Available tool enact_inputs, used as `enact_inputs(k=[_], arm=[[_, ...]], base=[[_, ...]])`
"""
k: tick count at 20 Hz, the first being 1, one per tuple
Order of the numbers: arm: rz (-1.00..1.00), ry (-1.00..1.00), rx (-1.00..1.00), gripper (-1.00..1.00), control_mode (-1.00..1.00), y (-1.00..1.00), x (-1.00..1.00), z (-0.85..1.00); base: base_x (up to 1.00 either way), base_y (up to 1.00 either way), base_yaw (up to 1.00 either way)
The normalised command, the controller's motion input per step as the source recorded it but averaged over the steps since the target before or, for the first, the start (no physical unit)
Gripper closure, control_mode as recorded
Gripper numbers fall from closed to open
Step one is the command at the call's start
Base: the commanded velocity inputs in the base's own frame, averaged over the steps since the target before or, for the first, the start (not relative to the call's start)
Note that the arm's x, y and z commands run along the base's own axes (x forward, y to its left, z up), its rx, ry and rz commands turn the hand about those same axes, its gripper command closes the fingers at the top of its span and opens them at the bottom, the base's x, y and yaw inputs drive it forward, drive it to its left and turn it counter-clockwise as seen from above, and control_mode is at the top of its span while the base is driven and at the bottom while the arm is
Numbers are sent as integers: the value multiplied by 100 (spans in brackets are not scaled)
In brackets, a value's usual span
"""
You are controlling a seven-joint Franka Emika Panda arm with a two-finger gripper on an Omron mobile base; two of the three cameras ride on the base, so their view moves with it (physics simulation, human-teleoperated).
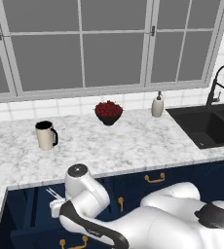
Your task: Pick the tongs from the drawer and place it on the counter.
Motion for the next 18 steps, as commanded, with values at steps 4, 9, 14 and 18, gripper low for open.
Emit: enact_inputs(k=[4, 9, 14, 18], arm=[[-4, 3, 2, -100, -100, 0, -18, -14], [-3, -2, 0, -100, -100, -7, -13, -6], [0, -10, 0, -100, -100, -24, 17, 2], [0, 3, 0, -100, -100, 5, 44, -17]], base=[[0, 0, 0], [0, 0, 0], [0, 0, 0], [0, 0, 0]])
